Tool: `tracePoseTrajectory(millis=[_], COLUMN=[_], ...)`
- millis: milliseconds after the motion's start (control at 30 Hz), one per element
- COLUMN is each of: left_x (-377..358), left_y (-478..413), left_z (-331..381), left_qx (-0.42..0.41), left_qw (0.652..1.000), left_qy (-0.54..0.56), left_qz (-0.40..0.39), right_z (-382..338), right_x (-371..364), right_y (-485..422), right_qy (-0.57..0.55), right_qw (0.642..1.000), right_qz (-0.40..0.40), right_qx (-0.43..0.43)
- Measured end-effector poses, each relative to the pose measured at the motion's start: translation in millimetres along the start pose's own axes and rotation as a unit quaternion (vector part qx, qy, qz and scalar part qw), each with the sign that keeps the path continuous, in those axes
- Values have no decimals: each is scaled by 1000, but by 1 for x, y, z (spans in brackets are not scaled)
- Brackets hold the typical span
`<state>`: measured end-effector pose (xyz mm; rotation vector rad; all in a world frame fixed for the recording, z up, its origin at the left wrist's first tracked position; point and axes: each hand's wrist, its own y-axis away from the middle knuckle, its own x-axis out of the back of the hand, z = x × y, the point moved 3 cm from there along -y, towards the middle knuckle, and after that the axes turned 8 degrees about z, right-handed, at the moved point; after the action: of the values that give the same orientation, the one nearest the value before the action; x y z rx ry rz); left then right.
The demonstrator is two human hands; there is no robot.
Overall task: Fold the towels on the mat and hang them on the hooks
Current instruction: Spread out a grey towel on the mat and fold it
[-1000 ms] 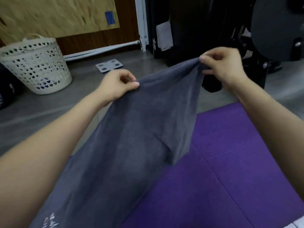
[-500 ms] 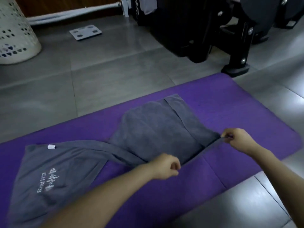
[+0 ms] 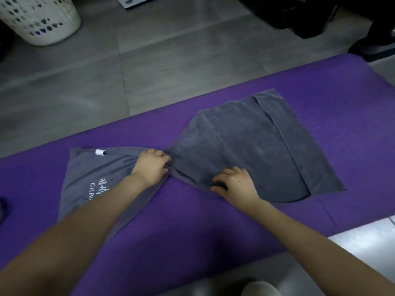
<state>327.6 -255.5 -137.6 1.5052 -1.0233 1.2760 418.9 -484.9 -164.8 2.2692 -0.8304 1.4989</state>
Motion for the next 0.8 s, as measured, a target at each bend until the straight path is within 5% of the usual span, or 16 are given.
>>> tracePoseTrajectory(millis=[167, 300, 400, 567, 700, 800], left_x=[-21, -35, -33, 14, 53, 54], left_y=[-2, -5, -3, 25, 79, 122], left_z=[-52, -63, -68, -68, -38, -21], left_qx=[37, 44, 49, 29, -51, -88], left_qw=[990, 997, 998, 993, 989, 974], left_qy=[-85, -40, 43, 118, 122, 148], left_qz=[-105, -57, 0, -14, -69, -146], right_z=[-27, -19, -20, -19, -17, -2], right_x=[-31, -39, -29, 14, 43, 32], right_y=[-15, -20, -18, -11, 15, 41], right_qy=[136, 170, 114, -143, -130, 36], right_qw=[988, 982, 991, 983, 990, 992], right_qz=[13, 43, 62, 55, 52, -27], right_qx=[66, 66, 30, -99, 8, 119])
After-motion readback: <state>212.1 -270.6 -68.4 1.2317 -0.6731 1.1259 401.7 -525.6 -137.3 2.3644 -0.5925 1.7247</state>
